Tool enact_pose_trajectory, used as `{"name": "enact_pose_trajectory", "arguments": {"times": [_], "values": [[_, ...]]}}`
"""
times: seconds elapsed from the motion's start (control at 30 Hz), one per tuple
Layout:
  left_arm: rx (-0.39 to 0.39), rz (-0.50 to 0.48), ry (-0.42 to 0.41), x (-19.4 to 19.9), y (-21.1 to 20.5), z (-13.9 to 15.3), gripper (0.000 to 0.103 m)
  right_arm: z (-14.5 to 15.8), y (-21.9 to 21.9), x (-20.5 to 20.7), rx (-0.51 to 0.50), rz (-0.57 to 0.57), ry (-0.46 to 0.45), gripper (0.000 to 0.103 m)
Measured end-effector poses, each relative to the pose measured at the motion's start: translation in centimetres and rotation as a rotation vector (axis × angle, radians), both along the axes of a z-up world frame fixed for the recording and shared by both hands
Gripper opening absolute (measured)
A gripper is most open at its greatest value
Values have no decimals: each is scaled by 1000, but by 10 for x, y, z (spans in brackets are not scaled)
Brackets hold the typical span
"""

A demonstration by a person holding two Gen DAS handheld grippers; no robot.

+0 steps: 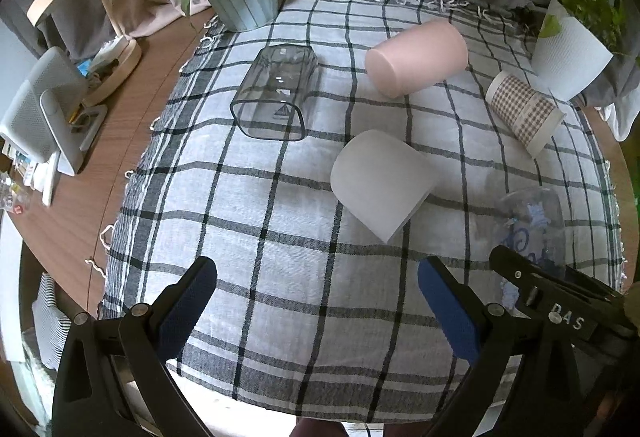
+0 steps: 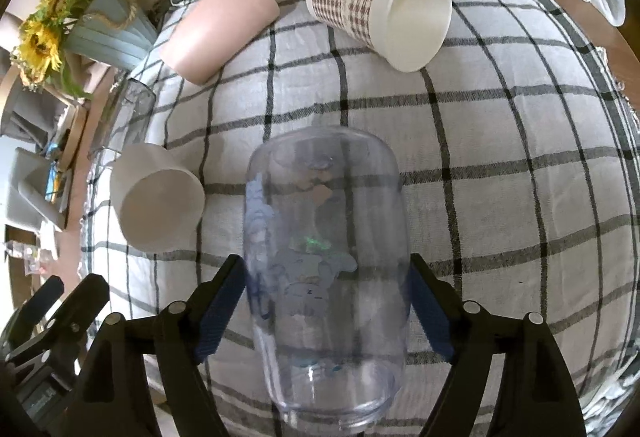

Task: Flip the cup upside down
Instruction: 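Close the right gripper around the clear plastic cup's body, then lift the clear cup with the right gripper and rotate it upright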

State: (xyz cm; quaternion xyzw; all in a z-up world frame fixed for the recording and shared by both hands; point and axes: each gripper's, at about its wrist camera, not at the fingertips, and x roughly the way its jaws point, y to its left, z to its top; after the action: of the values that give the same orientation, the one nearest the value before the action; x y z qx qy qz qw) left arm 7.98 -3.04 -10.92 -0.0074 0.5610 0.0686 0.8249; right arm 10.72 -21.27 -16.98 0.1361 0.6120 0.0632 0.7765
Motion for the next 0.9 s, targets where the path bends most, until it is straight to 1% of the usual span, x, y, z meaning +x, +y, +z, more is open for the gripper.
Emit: {"name": "enact_pose_trajectory", "arguments": {"times": [0.2, 0.33, 0.5, 0.6, 0.8, 0.9], "values": [[-12, -4, -19, -2, -3, 10, 103, 22, -7, -10, 2, 0, -43, 80], [-20, -25, -26, -1, -12, 15, 103, 36, -15, -19, -4, -16, -61, 80], [-29, -69, -30, 2, -32, 19, 103, 53, -30, -29, -62, -42, -101, 80], [-54, -98, -25, 6, -45, 19, 103, 62, -43, -34, -93, -71, -115, 80], [-80, -163, -13, 15, -76, 17, 103, 67, -71, -38, -108, -126, -107, 80], [-95, -194, 7, 22, -92, 12, 103, 67, -86, -40, -114, -158, -95, 80]]}}
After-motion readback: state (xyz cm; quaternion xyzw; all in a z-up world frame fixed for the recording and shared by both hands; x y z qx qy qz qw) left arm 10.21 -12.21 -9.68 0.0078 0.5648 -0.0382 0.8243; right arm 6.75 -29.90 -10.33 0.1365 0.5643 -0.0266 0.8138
